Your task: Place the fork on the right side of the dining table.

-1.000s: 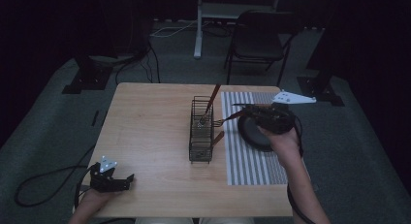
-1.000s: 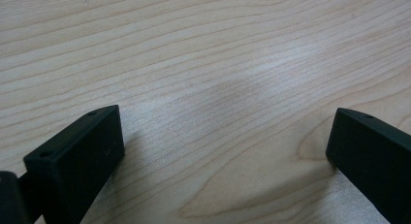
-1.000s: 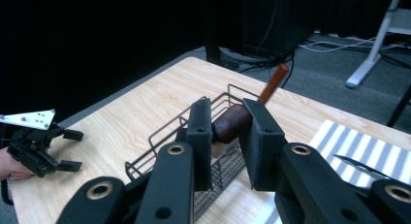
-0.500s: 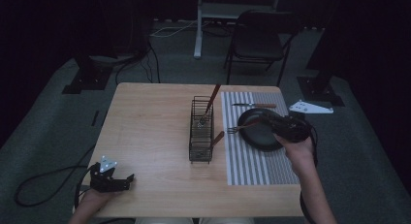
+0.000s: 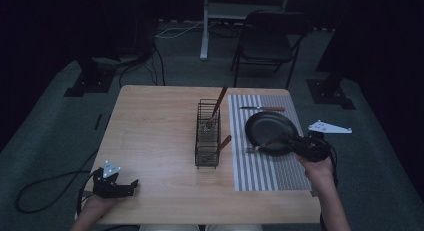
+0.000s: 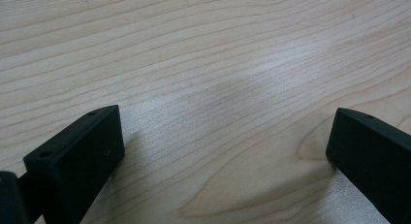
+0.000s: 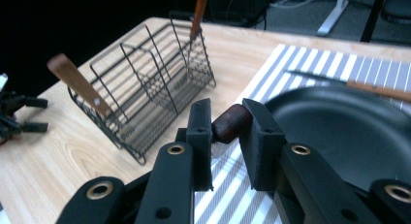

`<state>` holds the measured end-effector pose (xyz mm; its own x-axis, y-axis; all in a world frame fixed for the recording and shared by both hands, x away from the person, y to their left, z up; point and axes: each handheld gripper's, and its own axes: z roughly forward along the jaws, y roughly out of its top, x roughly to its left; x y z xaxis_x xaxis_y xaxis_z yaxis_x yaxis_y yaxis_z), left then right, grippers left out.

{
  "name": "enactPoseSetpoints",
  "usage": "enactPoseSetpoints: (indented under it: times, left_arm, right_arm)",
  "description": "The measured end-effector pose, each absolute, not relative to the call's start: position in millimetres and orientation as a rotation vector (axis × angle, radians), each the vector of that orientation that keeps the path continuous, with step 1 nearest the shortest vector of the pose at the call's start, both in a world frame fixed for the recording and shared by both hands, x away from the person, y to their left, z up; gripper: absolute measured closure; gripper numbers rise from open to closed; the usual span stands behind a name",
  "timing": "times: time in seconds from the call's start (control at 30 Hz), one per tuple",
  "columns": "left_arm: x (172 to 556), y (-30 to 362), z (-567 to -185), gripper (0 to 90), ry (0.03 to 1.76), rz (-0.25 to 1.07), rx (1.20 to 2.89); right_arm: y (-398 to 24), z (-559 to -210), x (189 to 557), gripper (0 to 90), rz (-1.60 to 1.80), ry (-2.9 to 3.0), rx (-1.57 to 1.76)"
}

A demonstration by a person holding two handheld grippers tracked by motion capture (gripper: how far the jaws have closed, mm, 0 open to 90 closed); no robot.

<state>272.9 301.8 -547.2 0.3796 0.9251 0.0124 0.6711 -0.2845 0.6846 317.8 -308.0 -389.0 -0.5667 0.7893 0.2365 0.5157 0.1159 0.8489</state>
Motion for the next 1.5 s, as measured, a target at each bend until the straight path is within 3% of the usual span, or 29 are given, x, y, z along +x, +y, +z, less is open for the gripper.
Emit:
enactPoseSetpoints:
  times: [0.37,1.07,1.5]
  left_arm:
    - [273,302,-547,0.0,1.368,0.556,2.051]
    - [273,302,-547,0.0,1.368,0.556,2.051]
    - [273,302,-547,0.0,1.367,0.556,2.052]
  right_arm:
    - [-319,-418,311,75.3,1.391,2.178,1.349]
    - [-341,-434,309,74.6,1.484,2.167,1.479]
    - [-368,-460,311,69.0,1.412,2.102,1.674]
